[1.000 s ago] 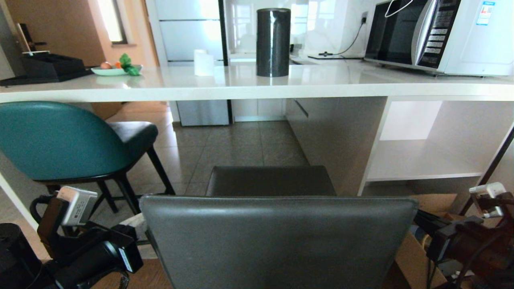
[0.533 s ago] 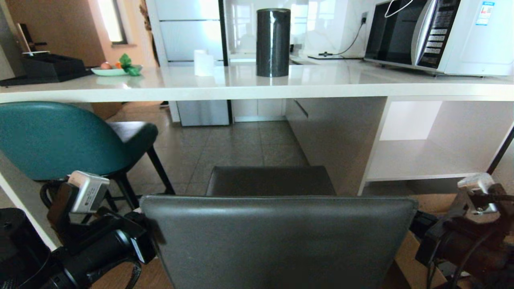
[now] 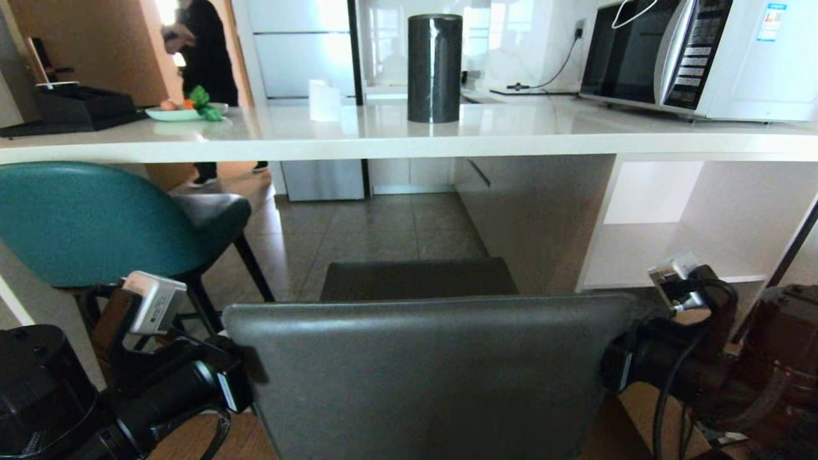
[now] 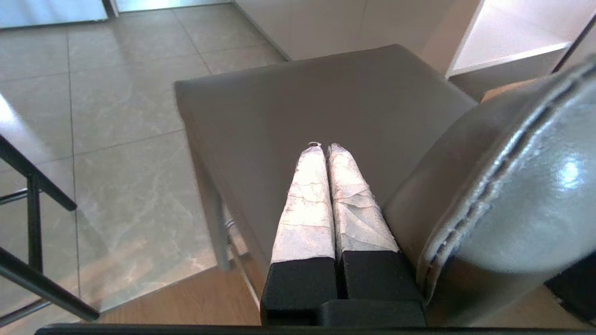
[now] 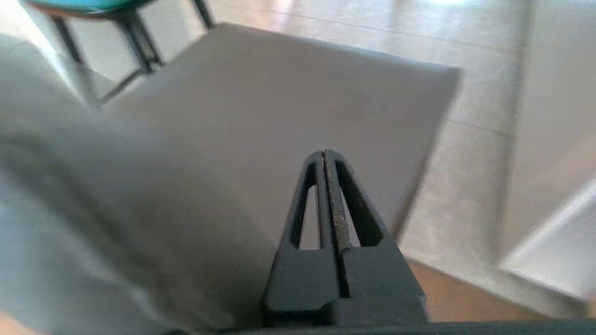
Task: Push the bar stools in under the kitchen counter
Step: Push the gray chair back under the dining table
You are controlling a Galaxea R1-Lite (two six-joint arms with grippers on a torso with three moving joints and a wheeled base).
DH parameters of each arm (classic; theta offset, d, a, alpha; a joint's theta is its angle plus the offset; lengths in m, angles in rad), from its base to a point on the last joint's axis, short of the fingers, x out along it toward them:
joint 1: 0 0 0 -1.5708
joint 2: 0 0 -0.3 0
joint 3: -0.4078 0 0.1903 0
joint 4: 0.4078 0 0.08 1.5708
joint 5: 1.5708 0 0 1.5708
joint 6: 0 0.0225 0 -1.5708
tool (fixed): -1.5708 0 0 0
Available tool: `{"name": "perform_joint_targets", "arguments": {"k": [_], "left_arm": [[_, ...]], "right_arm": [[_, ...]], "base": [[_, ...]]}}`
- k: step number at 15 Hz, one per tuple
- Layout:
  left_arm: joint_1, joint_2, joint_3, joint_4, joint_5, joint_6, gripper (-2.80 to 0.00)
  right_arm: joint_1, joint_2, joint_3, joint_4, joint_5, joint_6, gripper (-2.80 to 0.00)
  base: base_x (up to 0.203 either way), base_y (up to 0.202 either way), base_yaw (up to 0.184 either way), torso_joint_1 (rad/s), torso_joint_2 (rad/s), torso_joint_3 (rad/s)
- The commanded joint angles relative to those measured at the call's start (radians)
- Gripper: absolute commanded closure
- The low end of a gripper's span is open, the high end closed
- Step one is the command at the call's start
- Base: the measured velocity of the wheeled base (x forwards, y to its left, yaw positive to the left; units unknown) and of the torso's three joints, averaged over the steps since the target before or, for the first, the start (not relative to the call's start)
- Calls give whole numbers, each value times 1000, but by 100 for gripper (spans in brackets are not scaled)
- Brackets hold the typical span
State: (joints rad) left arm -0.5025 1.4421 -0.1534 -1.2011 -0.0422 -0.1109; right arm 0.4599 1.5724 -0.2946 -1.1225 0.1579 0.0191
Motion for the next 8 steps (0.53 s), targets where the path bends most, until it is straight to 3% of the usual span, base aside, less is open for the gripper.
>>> {"name": "perform_joint_targets", "arguments": {"k": [1,3,8], "left_arm": [[-36,4,0,-6,-8,-1,0],[-54,6,0,-6,-8,-1,0],[-13,83,-51,-8,5,-1,0]], "right_arm": [[119,16,-59,18,-63,0,0],[182,18,-124,76,-103,1,0],[171,14,-152,106,-110,5,0]], "base": [[0,0,0,0,0,0],[0,0,0,0,0,0],[0,0,0,0,0,0]]}}
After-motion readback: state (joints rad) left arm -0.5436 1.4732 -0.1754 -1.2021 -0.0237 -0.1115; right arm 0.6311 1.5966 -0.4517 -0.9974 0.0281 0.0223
